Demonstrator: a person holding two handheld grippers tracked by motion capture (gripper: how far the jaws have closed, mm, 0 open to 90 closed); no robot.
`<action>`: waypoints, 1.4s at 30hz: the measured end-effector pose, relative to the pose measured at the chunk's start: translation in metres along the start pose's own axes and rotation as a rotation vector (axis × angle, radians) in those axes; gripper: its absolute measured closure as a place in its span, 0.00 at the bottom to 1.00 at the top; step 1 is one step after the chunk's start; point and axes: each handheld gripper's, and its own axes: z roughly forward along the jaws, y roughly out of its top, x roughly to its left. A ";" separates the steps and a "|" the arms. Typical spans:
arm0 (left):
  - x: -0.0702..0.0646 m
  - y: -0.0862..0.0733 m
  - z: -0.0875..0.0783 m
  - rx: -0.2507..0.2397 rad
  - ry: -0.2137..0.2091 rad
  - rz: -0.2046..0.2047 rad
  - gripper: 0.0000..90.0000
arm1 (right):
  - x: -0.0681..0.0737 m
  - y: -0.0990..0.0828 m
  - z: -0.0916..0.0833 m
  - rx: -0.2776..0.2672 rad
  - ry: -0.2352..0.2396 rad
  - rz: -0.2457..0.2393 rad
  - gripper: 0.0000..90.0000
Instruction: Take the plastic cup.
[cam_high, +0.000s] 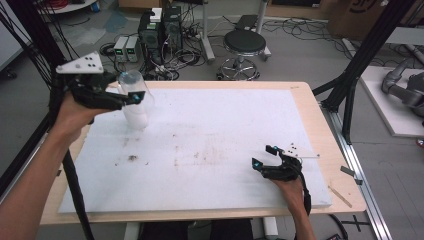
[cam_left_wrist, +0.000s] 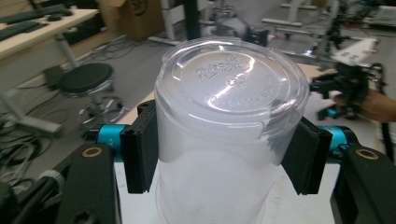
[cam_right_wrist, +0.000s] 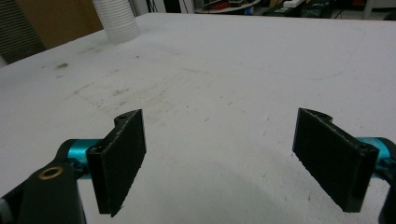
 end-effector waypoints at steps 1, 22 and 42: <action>-0.006 -0.001 0.003 -0.007 -0.016 0.005 0.41 | 0.000 0.000 0.000 0.000 0.001 0.000 0.19; -0.076 -0.071 0.075 -0.089 -0.281 0.006 0.41 | 0.000 0.000 0.001 0.008 0.001 -0.008 0.19; -0.074 -0.098 0.090 -0.114 -0.370 -0.004 0.41 | 0.003 -0.001 -0.002 -0.021 -0.014 -0.029 0.19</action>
